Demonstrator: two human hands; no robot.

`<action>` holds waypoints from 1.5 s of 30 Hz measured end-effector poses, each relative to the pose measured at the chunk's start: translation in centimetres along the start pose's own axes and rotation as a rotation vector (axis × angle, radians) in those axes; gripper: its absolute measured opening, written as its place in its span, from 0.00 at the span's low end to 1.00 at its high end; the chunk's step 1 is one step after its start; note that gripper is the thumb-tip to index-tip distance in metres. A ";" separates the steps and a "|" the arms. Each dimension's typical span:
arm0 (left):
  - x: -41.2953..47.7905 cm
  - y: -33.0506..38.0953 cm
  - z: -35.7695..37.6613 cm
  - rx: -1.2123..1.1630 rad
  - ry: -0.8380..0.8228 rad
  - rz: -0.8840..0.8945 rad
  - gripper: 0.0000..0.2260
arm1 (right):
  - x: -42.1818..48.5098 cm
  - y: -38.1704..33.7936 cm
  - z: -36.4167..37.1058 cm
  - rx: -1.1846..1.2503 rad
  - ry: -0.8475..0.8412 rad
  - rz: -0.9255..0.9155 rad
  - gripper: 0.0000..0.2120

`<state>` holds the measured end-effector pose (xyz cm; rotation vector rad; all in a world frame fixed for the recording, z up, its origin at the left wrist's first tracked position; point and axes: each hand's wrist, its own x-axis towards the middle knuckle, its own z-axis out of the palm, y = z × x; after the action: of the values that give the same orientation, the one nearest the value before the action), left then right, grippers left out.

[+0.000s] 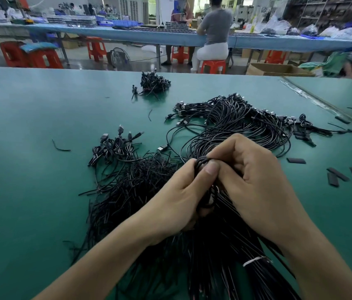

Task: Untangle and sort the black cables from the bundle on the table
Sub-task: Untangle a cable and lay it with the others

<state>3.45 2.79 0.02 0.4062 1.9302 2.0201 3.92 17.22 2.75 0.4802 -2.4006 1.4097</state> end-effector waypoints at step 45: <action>0.9 0.2 -4.3 0.846 0.284 -0.133 0.20 | -2.1 -0.2 4.7 -0.501 -0.084 0.270 0.07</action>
<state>0.83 -0.72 0.05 0.1603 2.8450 1.1327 5.42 13.23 -0.17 0.0920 -2.8368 0.8294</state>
